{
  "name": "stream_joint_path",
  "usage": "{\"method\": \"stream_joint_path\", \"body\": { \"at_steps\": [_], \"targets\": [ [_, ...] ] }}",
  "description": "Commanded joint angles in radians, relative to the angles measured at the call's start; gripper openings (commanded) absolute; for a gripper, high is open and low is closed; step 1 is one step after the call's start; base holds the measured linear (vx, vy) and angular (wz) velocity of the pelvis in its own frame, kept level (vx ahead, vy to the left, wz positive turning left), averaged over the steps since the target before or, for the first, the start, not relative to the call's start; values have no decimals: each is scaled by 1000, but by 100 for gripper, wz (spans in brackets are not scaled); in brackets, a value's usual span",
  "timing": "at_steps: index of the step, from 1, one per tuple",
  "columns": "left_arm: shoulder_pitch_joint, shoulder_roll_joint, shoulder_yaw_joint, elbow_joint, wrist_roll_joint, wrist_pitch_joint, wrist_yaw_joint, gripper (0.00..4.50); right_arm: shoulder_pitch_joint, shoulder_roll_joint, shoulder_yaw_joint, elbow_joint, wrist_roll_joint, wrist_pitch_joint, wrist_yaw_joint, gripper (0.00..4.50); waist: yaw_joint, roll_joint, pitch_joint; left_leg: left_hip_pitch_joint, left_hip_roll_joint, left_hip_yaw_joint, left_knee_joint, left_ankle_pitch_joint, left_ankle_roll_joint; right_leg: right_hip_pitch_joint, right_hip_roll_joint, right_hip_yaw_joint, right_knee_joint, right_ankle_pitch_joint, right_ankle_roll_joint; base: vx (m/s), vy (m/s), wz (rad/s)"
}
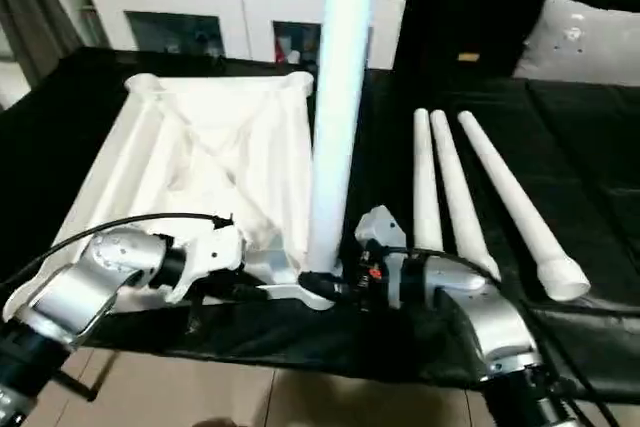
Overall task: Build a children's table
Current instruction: Rotate leg to tighten
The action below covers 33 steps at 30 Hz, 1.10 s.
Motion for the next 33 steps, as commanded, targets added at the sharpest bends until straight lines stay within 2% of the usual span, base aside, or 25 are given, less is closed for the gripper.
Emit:
{"method": "stream_joint_path", "body": {
  "at_steps": [1,4,5,7,8,9,10,11,12,13,14,15,16,17,18,19,20,21,22,23,24,26,29,32,33],
  "targets": [
    [30,-37,-53,-62,-37,40,-6,0,8,43,24,78,-42,64,-116,272,-6,0,-37,9,72,-34,-86,-348,5,27,-93,49,-83,-413,-194,0,0,0],
    [41,-48,-46,-83,-39,82,19,0,-15,96,-3,128,-50,94,-216,270,-22,1,-32,16,69,-44,-91,-433,-25,21,-95,45,-96,-551,-148,0,0,0],
    [38,-70,-34,-86,-31,119,61,0,-39,132,-22,168,-59,116,-287,270,-39,2,-27,18,65,-52,-91,-491,-39,16,-96,38,-105,-654,-108,0,0,0],
    [33,-114,-7,-94,-12,191,141,0,-66,181,-44,209,-74,136,-376,270,-56,2,-27,23,61,-59,-85,-523,-50,11,-100,29,-117,-723,-79,-55,14,-11],
    [28,-150,14,-95,-6,229,195,0,-82,212,-65,235,-74,143,-433,270,-62,12,-27,24,62,-62,-85,-533,-56,12,-100,27,-116,-716,-76,-51,18,-12],
    [24,-178,29,-95,-3,257,236,0,-93,234,-82,255,-73,146,-476,270,-72,10,-25,24,60,-68,-87,-571,-56,14,-94,10,-127,-723,-58,-54,25,-13],
    [20,-207,42,-96,0,278,274,0,-105,254,-98,278,-72,141,-517,270,-74,18,-25,30,63,-70,-88,-600,-61,12,-94,5,-128,-716,-55,-64,32,-13],
    [17,-237,54,-96,4,295,314,0,-116,270,-113,302,-72,136,-554,270,-93,28,-19,33,69,-85,-100,-718,-67,21,-81,-28,-134,-664,-41,-64,32,-13],
    [13,-299,78,-99,8,323,392,0,-134,294,-134,343,-80,128,-617,270,-95,32,-16,39,74,-87,-109,-767,-70,22,-76,-38,-134,-634,-44,-64,40,-8],
    [13,-300,78,-99,8,324,395,0,-134,295,-135,344,-80,128,-619,270,-106,37,-12,15,91,-98,-143,-856,-76,58,-64,-56,-93,-522,-50,-90,34,-5],
    [9,-338,77,-105,10,331,436,0,-143,309,-141,372,-90,112,-653,270,-78,50,-6,-44,125,-79,-224,-956,-84,107,-43,-46,56,-338,-69,-90,34,-5],
    [7,-349,68,-106,12,327,446,0,-144,316,-146,384,-87,101,-660,270,-58,39,-8,-67,128,-65,-242,-967,-70,121,-41,-30,109,-245,-57,-91,-5,3],
    [6,-355,62,-106,13,324,451,0,-144,320,-150,391,-85,95,-663,270,-29,42,-11,-61,117,-39,-246,-942,-54,106,-38,-8,125,-243,-49,14,-84,17],
    [5,-356,62,-106,18,327,454,0,-143,321,-152,390,-86,91,-661,305,-47,-18,-15,111,15,-49,69,-479,-34,-86,-186,57,-163,-1008,-37,14,-84,17],
    [2,-353,62,-104,33,330,460,0,-136,322,-159,381,-87,74,-651,326,-47,-34,-16,66,2,-59,93,-277,-10,-54,-200,69,-170,-1073,-31,74,-109,-12],
    [-1,-348,64,-101,41,331,461,0,-131,321,-162,371,-87,63,-644,326,-30,-26,-25,-56,26,-86,23,-87,-17,61,-192,43,-108,-922,-34,112,-31,-50],
    [-5,-331,66,-92,51,325,460,0,-127,316,-168,359,-80,48,-631,341,-14,3,-30,-47,45,-91,-31,-102,-35,65,-161,32,-100,-782,-53,112,-31,-50],
    [-6,-326,67,-89,53,322,459,0,-126,315,-169,356,-78,45,-627,350,-20,1,-33,-23,62,-86,-62,-241,-32,29,-100,14,-70,-555,-85,89,13,-26],
    [-8,-314,68,-82,56,313,454,0,-122,308,-169,345,-76,36,-613,350,-23,7,-37,-5,64,-78,-69,-331,-29,27,-90,17,-61,-451,-126,0,0,0],
    [-11,-300,69,-73,61,303,450,0,-117,299,-165,335,-78,23,-600,369,-22,14,-41,-1,65,-72,-72,-329,-17,33,-98,21,-64,-389,-162,0,0,0],
    [-13,-284,68,-64,66,289,445,0,-111,286,-161,323,-80,6,-586,376,-22,17,-43,-4,66,-69,-74,-311,-12,38,-98,20,-65,-354,-173,0,0,0],
    [-21,-246,69,-37,76,259,428,0,-89,250,-160,271,-66,-10,-528,396,-21,13,-42,-14,67,-65,-79,-275,1,46,-97,17,-66,-292,-182,0,0,0],
    [-30,-208,74,-5,77,223,398,0,-59,193,-162,193,-41,-21,-433,406,-11,14,-60,-22,69,-60,-67,-94,41,62,-93,15,-38,-10,-213,41,8,0],
    [-39,-167,63,16,69,187,345,0,-33,114,-158,117,-18,-30,-326,442,-6,14,-66,-24,64,-54,-51,5,95,63,-95,13,-26,152,-244,52,16,-2],
    [-39,-167,63,16,69,187,345,0,-33,114,-158,117,-18,-30,-326,446,-5,13,-66,-24,64,-54,-50,9,105,64,-95,11,-25,161,-247,0,0,0]
  ]
}}
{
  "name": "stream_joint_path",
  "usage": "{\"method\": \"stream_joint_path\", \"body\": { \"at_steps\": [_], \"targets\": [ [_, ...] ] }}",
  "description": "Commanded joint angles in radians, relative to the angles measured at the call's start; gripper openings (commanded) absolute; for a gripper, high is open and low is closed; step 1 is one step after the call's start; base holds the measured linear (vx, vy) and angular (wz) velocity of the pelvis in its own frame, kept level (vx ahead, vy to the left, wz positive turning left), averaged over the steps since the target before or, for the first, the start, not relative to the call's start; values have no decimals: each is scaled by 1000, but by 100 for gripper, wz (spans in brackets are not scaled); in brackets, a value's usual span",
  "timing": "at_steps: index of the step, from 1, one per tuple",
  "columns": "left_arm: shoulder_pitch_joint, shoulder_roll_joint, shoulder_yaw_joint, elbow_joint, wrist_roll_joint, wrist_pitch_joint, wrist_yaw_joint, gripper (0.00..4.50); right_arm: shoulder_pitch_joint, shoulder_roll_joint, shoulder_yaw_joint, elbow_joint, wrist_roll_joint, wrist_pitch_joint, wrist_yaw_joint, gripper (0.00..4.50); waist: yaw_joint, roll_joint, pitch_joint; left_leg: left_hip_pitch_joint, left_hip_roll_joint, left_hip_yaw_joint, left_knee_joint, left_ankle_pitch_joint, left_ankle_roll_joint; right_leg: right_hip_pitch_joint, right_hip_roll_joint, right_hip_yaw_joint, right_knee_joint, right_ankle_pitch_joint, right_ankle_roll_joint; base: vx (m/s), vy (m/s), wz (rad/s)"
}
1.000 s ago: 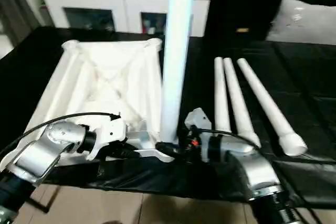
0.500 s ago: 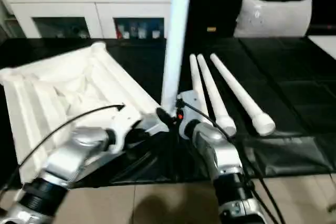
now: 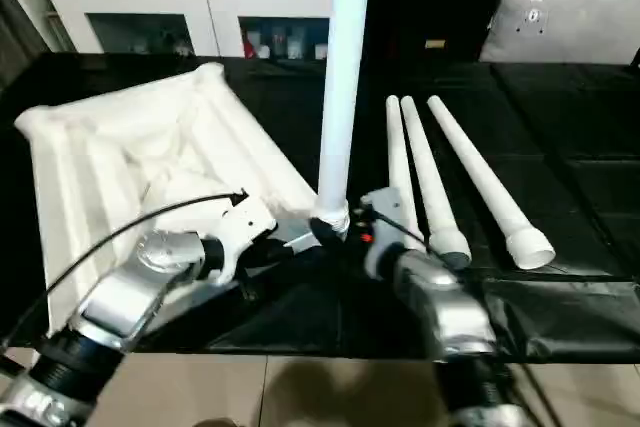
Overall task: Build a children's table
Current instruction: Rotate leg to tighten
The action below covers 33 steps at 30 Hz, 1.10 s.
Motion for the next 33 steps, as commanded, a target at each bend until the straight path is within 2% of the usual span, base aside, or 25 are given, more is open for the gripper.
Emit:
{"method": "stream_joint_path", "body": {
  "at_steps": [1,2,4,6,7,8,9,11,15,20,22,25,27,30,33],
  "targets": [
    [-18,51,-20,38,9,-34,-56,0,16,-69,1,-73,28,2,98,448,3,-1,-65,-2,55,-12,-56,6,140,66,-79,58,-56,190,-240,0,0,0],
    [-18,52,-21,39,9,-36,-58,0,17,-72,2,-75,28,2,101,448,6,-1,-64,0,59,-9,-56,-14,145,64,-81,60,-57,160,-240,0,0,0],
    [-23,68,-31,51,8,-55,-86,0,20,-105,5,-94,35,1,142,448,5,-1,-60,-3,58,-8,-61,-39,140,66,-82,58,-63,105,-238,0,0,0],
    [-27,80,-42,61,8,-73,-112,0,19,-128,8,-104,41,3,176,448,5,-3,-54,3,61,-4,-66,-104,118,62,-83,59,-75,-14,-229,0,0,0],
    [-33,103,-59,80,7,-110,-160,0,19,-169,17,-123,51,3,237,448,6,-1,-51,6,63,-4,-69,-132,106,60,-83,60,-80,-66,-224,0,0,0],
    [-34,118,-72,87,4,-138,-199,0,15,-189,25,-130,50,2,269,448,10,-4,-53,8,63,-2,-69,-144,98,61,-83,63,-83,-91,-213,0,0,0],
    [-34,118,-72,87,4,-138,-199,0,15,-189,25,-130,50,2,269,448,10,-4,-53,8,63,-2,-69,-144,98,61,-83,63,-83,-91,-213,0,0,0],
    [-42,164,-113,103,-5,-229,-315,0,-11,-233,59,-129,27,-28,332,448,14,-1,-54,11,66,-1,-69,-132,89,58,-84,65,-80,-83,-214,0,0,0],
    [-52,181,-131,111,-5,-267,-362,0,-27,-246,85,-116,13,-51,377,448,16,-2,-56,16,68,2,-67,-113,91,55,-82,65,-70,-24,-237,0,0,0],
    [-77,198,-164,135,8,-335,-424,0,-55,-247,140,-84,0,-76,458,448,27,-1,-61,14,69,3,-63,-81,107,57,-83,64,-60,46,-257,0,0,0],
    [-83,200,-168,145,11,-352,-435,0,-61,-247,152,-75,-5,-81,472,421,32,-4,-62,15,69,4,-62,-81,108,57,-84,65,-59,48,-258,0,0,0],
    [-94,199,-175,168,20,-389,-464,0,-69,-246,180,-58,-9,-86,508,409,32,-3,-61,12,68,4,-62,-90,102,58,-85,64,-60,29,-255,0,0,0],
    [-99,198,-178,178,20,-400,-469,0,-76,-241,183,-45,-11,-91,513,379,32,-2,-60,13,70,3,-63,-97,97,58,-85,64,-60,21,-255,0,0,0],
    [-106,196,-183,189,20,-412,-475,0,-85,-236,188,-27,-4,-87,531,367,32,-4,-60,14,69,5,-64,-113,89,59,-85,65,-62,-4,-253,0,0,0],
    [-108,193,-185,197,22,-421,-477,0,-88,-235,189,-19,-4,-90,538,327,33,-4,-61,14,70,4,-63,-105,87,58,-85,65,-61,-2,-251,0,0,0]
  ]
}}
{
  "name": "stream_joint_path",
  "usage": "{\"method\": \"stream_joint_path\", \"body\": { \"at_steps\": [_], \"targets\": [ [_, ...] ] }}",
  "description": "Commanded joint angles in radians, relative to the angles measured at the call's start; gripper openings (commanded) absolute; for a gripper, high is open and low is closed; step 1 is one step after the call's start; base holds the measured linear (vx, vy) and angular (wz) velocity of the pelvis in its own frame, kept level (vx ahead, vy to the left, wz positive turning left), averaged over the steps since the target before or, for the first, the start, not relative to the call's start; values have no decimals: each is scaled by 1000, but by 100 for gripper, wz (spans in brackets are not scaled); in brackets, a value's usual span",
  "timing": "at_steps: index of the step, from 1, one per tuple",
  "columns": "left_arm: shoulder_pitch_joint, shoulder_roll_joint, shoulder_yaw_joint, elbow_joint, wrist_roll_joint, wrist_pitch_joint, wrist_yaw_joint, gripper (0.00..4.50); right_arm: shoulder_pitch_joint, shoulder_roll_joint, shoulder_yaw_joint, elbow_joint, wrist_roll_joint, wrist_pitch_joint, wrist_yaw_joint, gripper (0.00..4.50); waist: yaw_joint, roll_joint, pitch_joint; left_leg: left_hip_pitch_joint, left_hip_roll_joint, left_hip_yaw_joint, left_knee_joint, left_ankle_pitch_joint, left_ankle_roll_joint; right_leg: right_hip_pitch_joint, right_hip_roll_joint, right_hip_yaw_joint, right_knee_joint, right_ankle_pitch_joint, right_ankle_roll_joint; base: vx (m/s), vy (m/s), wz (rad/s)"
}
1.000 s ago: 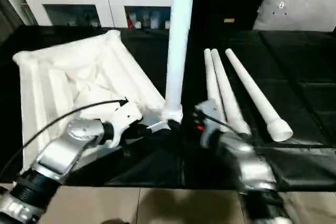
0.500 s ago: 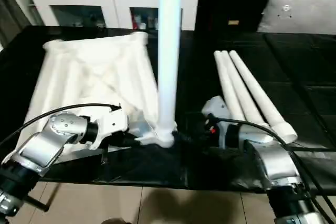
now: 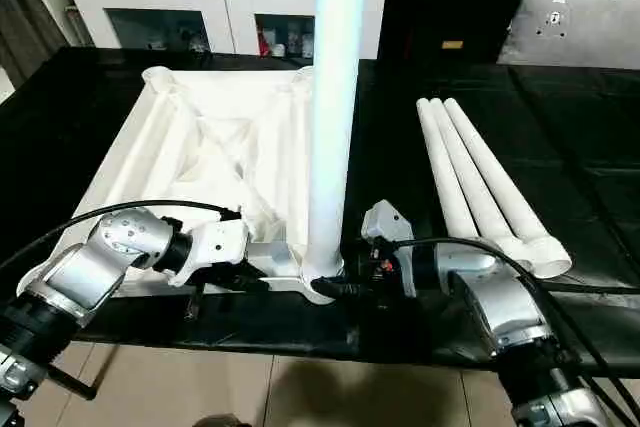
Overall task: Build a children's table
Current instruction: Rotate leg to tighten
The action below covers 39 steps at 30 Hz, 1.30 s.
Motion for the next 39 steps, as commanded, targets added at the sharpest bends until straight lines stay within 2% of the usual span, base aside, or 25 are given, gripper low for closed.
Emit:
{"method": "stream_joint_path", "body": {
  "at_steps": [1,3,4,5,11,14,16,18,19,20,22,23,24,25,26,27,28,29,31,34,35,38,39],
  "targets": [
    [1,-3,-57,14,36,-21,-41,0,-16,0,6,6,2,-10,8,323,-5,-6,-61,2,63,-11,-67,-102,87,55,-83,62,-64,1,-250,0,0,0],
    [1,-5,-57,17,37,-24,-42,0,-17,2,6,9,-1,-15,8,319,-4,-7,-61,2,63,-10,-66,-97,90,54,-83,62,-64,3,-251,0,0,0],
    [3,-6,-57,21,39,-30,-45,0,-18,4,4,11,-2,-22,9,303,-4,-14,-61,2,62,-9,-66,-93,93,55,-84,62,-64,1,-250,0,0,0],
    [4,-7,-58,21,40,-31,-45,0,-18,5,4,10,-2,-23,10,286,-4,-12,-61,1,62,-9,-66,-92,92,55,-85,62,-63,-4,-250,0,0,0],
    [13,-13,-50,19,31,-21,-34,0,-11,12,-3,-1,12,-13,15,276,-5,-10,-62,2,63,-8,-65,-86,95,53,-84,63,-64,-12,-245,0,0,0],
    [34,-30,-26,-13,1,38,-12,0,16,21,-4,-28,25,7,6,275,-5,-12,-62,3,64,-7,-65,-81,93,55,-84,64,-62,-2,-249,0,0,0],
    [57,-53,1,-57,-26,113,28,0,46,42,-8,-55,32,30,-33,275,-4,-11,-63,2,66,-9,-64,-68,99,53,-85,63,-59,18,-254,0,0,0],
    [85,-88,31,-113,-49,209,94,0,61,101,-21,-56,13,57,-154,275,-9,-14,-59,2,64,-8,-68,-84,100,52,-83,62,-66,-21,-248,0,0,0],
    [90,-97,37,-124,-53,227,109,0,61,117,-25,-50,4,61,-186,275,-15,-12,-53,0,64,-8,-73,-114,84,49,-83,62,-71,-79,-242,0,0,0],
    [97,-112,47,-139,-60,258,132,0,56,141,-33,-36,-8,66,-238,274,-17,-15,-50,5,60,-7,-75,-155,65,48,-84,62,-85,-170,-220,0,0,0],
    [111,-173,80,-176,-74,342,221,0,32,228,-74,19,-26,84,-400,274,-28,-16,-47,0,60,-8,-80,-168,42,50,-86,63,-85,-214,-213,0,0,0],
    [111,-226,107,-182,-72,383,292,0,11,283,-105,56,-26,91,-493,274,-40,-17,-46,-3,55,-10,-82,-188,23,53,-85,60,-90,-270,-192,0,0,0],
    [110,-232,109,-182,-72,387,300,0,9,289,-108,60,-26,92,-503,274,-53,-18,-48,-4,54,-10,-82,-191,13,53,-84,59,-94,-288,-179,0,0,0],
    [106,-262,122,-177,-64,397,343,0,-2,314,-121,79,-30,92,-549,274,-57,-20,-49,0,52,-10,-79,-201,17,50,-82,60,-100,-303,-166,0,0,0],
    [101,-291,134,-173,-56,412,382,0,-8,331,-128,89,-41,87,-585,274,-61,-19,-48,-1,53,-9,-79,-198,20,48,-82,62,-99,-298,-167,0,0,0],
    [96,-317,144,-173,-52,428,415,0,-12,348,-134,97,-53,84,-622,274,-61,-23,-48,2,53,-6,-77,-190,27,45,-81,63,-101,-288,-166,0,0,0],
    [94,-326,147,-173,-50,433,426,0,-13,354,-137,99,-56,83,-635,274,-61,-21,-49,2,53,-5,-77,-183,29,44,-80,64,-100,-278,-169,0,0,0],
    [86,-347,152,-170,-45,436,451,0,-12,366,-147,101,-53,80,-650,274,-59,-21,-50,-2,53,-5,-77,-159,38,45,-78,63,-98,-246,-168,0,0,0],
    [84,-347,149,-171,-40,436,453,0,-8,363,-149,95,-50,81,-645,330,-57,-24,-53,-3,53,-6,-75,-135,50,48,-78,63,-92,-197,-171,0,0,0],
    [81,-325,140,-172,-20,440,451,0,10,348,-158,66,-48,79,-623,353,-56,-19,-57,-2,56,-5,-73,-102,67,48,-76,63,-85,-110,-191,0,0,0],
    [80,-305,137,-168,-10,436,446,0,21,333,-160,52,-45,68,-599,363,-51,-18,-59,-2,58,-5,-70,-73,80,50,-77,63,-78,-46,-208,0,0,0],
    [79,-289,134,-159,-2,427,441,0,31,314,-157,36,-39,61,-569,378,-48,-17,-57,-3,56,-4,-70,-79,90,52,-77,63,-77,-18,-222,0,0,0],
    [79,-273,129,-150,4,411,427,0,43,288,-151,15,-32,54,-530,391,-45,-11,-57,-1,56,-5,-70,-90,89,52,-77,62,-77,-27,-220,0,0,0]
  ]
}}
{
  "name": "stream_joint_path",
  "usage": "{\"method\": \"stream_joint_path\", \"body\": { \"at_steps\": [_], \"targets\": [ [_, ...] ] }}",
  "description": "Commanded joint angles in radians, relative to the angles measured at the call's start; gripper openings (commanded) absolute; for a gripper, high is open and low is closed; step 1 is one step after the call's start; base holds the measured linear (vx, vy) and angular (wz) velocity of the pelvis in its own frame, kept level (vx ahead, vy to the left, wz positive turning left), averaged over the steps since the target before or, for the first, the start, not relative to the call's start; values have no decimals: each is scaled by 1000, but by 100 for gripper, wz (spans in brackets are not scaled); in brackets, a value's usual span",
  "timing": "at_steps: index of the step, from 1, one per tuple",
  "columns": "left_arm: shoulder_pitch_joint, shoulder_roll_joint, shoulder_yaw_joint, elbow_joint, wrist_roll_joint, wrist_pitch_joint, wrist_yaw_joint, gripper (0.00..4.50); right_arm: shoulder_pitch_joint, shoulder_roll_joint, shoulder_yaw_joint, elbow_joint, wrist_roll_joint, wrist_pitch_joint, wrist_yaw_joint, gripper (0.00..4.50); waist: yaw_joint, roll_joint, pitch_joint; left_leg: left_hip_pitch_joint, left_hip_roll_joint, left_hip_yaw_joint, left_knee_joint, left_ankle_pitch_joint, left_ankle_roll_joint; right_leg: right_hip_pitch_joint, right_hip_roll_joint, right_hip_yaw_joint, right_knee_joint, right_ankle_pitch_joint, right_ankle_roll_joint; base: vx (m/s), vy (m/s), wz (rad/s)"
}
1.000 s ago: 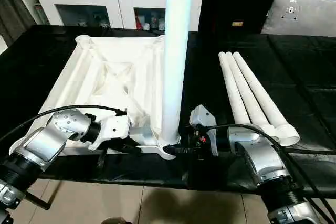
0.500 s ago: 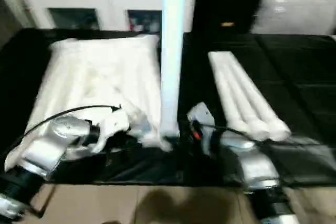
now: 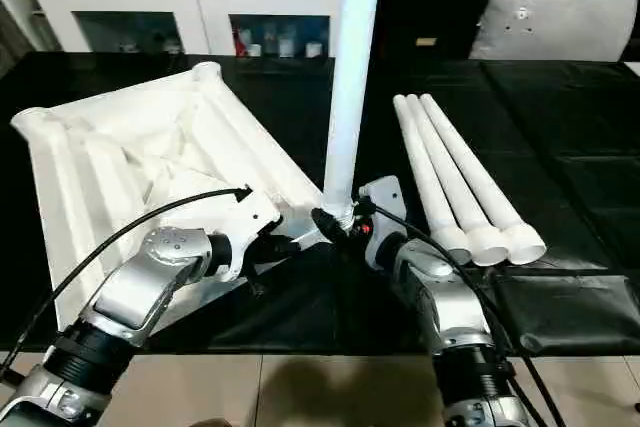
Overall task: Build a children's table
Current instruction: Rotate leg to tighten
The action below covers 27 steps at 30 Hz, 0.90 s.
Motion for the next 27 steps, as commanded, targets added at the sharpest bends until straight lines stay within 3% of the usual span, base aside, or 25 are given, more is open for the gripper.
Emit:
{"method": "stream_joint_path", "body": {
  "at_steps": [1,5,6,7,8,10,15,23,27],
  "targets": [
    [-16,17,-24,-5,10,-38,-39,0,22,-33,32,-42,20,-9,83,399,3,1,-57,1,54,-12,-66,-107,90,56,-79,62,-75,-40,-216,0,0,0],
    [-20,99,-57,24,17,-105,-135,0,61,-170,33,-108,53,-33,269,430,16,-5,-52,0,52,-11,-68,-146,92,58,-79,62,-87,-121,-186,0,0,0],
    [-20,99,-57,24,17,-105,-135,0,61,-170,33,-108,53,-33,269,439,19,-5,-52,1,54,-11,-68,-147,92,57,-79,63,-87,-129,-182,0,0,0],
    [-21,108,-60,26,15,-113,-149,0,63,-185,32,-113,60,-30,293,446,17,-12,-50,0,55,-10,-71,-149,89,54,-79,62,-88,-146,-183,0,0,0],
    [-21,109,-61,26,14,-115,-151,0,63,-188,31,-114,61,-29,296,449,19,-8,-51,2,55,-12,-72,-155,85,54,-80,61,-88,-170,-182,0,0,0],
    [-22,156,-88,28,8,-169,-233,0,58,-244,30,-117,73,-34,378,449,19,-13,-53,1,55,-12,-70,-140,88,54,-81,61,-89,-160,-188,0,0,0],
    [-19,230,-150,23,6,-261,-382,0,33,-301,58,-109,58,-79,468,449,26,-8,-56,2,56,-11,-65,-97,112,52,-79,61,-73,-54,-219,0,0,0],
    [-45,264,-200,56,16,-340,-475,0,23,-341,122,-117,61,-117,606,449,38,-10,-56,5,60,-10,-67,-122,104,53,-82,62,-73,-82,-228,0,0,0],
    [-56,262,-200,72,17,-360,-490,0,28,-345,144,-125,63,-114,639,420,38,-11,-57,4,60,-11,-67,-126,97,54,-83,62,-73,-89,-225,0,0,0]
  ]
}}
